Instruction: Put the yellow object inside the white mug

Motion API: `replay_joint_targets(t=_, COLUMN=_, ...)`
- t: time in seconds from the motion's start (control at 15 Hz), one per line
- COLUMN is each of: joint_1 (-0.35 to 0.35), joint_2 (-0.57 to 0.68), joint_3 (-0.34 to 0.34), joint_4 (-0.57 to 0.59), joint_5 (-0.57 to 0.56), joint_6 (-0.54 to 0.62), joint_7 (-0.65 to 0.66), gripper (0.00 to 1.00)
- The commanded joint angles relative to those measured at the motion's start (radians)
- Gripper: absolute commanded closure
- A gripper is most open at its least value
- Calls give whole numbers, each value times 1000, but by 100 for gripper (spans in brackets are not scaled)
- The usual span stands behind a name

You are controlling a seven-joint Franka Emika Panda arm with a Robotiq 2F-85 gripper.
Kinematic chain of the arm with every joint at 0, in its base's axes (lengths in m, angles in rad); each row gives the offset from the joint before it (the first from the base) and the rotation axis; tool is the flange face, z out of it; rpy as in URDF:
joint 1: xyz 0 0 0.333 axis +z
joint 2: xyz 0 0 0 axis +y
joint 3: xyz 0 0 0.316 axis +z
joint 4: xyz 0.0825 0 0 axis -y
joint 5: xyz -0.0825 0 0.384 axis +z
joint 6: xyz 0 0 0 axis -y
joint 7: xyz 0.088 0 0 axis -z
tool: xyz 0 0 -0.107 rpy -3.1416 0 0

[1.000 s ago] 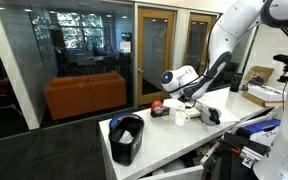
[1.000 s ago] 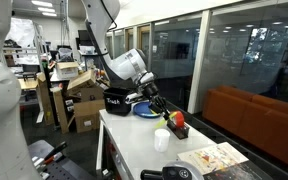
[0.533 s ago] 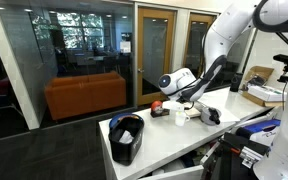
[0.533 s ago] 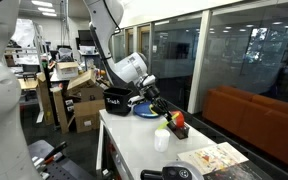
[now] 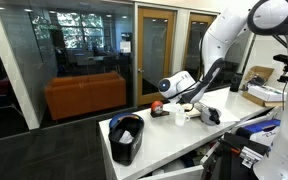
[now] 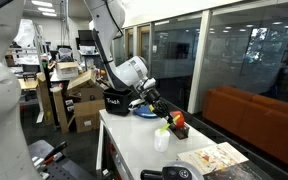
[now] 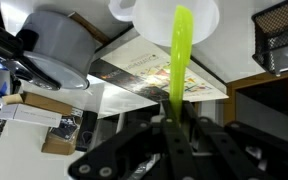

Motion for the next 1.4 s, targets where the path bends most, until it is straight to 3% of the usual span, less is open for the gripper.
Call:
replay_joint_targets(t=0.0, joint_1=-22, joint_2=24, joint_3=24, joint_4=14, joint_5=-45, joint_6=-32, joint_7=50, gripper=97)
replay_joint_targets(t=0.47, joint_1=-27, joint_2=42, joint_3=23, joint_4=13, joint_5=-41, joint_6=-25, joint_7=45, gripper=97)
replay_joint_targets(t=0.53, joint_1=-28, joint_2=41, joint_3=23, joint_4=14, joint_5=-41, joint_6=-25, joint_7=43, gripper=62)
replay_joint_targets(t=0.67, joint_1=-32, joint_2=39, joint_3=22, joint_4=16, joint_5=-40, joint_6=-25, joint_7=41, gripper=56)
replay_joint_targets(t=0.93, joint_1=-37, joint_2=38, joint_3=21, joint_4=23, joint_5=-42, joint_6=-25, joint_7=39, gripper=27)
replay_joint_targets(t=1.2, joint_1=-53, joint_2=11, joint_3=32, joint_4=18, joint_5=-4, joint_6=-1, joint_7=-15, gripper=17)
replay_joint_targets(t=1.27, joint_1=-66, joint_2=-11, joint_3=40, joint_4=8, joint_5=22, joint_6=24, joint_7=-54, gripper=4)
replay_joint_targets(t=1.33, joint_1=-78, joint_2=-29, joint_3=46, joint_4=1, joint_5=47, joint_6=53, joint_7=-95, gripper=4)
